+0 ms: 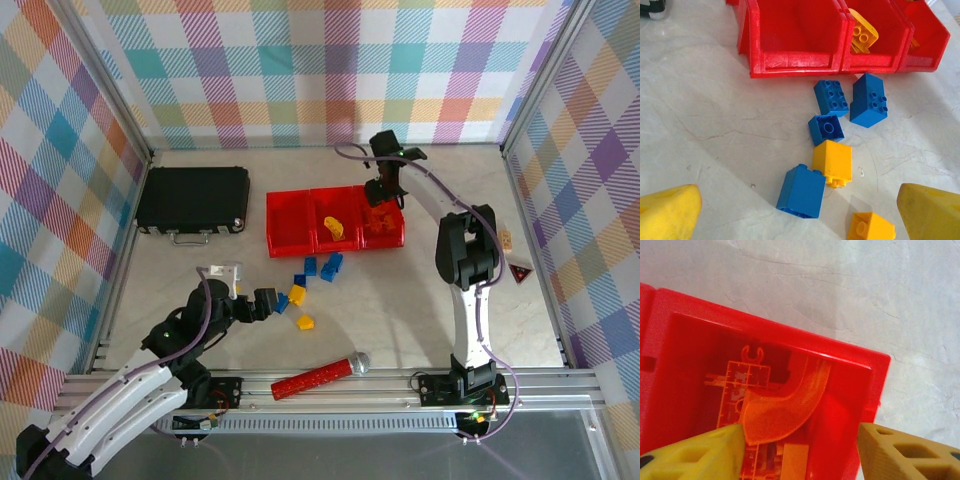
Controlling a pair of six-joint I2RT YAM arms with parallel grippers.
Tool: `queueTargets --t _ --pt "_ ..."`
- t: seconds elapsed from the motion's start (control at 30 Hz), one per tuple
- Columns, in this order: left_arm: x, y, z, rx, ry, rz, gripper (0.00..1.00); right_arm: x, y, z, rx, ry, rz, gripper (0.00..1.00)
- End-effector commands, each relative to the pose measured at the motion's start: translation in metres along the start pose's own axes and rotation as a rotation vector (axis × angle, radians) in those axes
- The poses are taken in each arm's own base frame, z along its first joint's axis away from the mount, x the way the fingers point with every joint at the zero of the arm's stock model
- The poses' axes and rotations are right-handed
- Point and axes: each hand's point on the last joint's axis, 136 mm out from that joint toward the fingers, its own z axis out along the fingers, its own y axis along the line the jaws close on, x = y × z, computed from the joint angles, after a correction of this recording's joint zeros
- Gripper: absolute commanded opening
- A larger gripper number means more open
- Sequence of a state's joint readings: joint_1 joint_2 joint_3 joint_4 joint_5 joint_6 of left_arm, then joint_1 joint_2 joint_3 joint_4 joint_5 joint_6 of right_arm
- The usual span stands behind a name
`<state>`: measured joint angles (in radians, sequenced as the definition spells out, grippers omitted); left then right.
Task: Sort the legos into containers by color
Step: Place the lego in the container, then pick up the lego from the middle-left of the table.
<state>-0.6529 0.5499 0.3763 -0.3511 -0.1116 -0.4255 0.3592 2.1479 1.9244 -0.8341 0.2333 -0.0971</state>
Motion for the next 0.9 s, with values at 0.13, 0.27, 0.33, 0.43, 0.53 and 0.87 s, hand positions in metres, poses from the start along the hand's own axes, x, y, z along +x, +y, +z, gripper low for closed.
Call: queueTargets --t 0.13,0.27,0.33,0.43,0.53,0.87 --pt "-0.002 -0.008 -0.006 -0.094 0.077 0.034 1.00 0.007 0.021 -0.099 -0.198 -0.158 0.241 0.64" --pt "0.004 -0.026 0.001 -0.125 0.142 0.108 1.00 0.037 0.037 -0.127 -0.317 -0.225 0.330 0.66" --pt "0.010 -0.035 0.005 -0.154 0.186 0.140 1.00 0.058 0.041 -0.134 -0.344 -0.235 0.370 0.67" --pt "0.022 -0.050 0.012 -0.191 0.252 0.184 1.00 0.087 0.044 -0.140 -0.368 -0.234 0.411 0.70" --pt "0.038 -0.071 0.023 -0.181 0.325 0.272 1.00 0.111 0.045 -0.143 -0.369 -0.239 0.440 0.73" --pt "0.087 -0.094 0.057 -0.116 0.562 0.584 1.00 0.146 0.044 -0.138 -0.343 -0.216 0.430 0.75"
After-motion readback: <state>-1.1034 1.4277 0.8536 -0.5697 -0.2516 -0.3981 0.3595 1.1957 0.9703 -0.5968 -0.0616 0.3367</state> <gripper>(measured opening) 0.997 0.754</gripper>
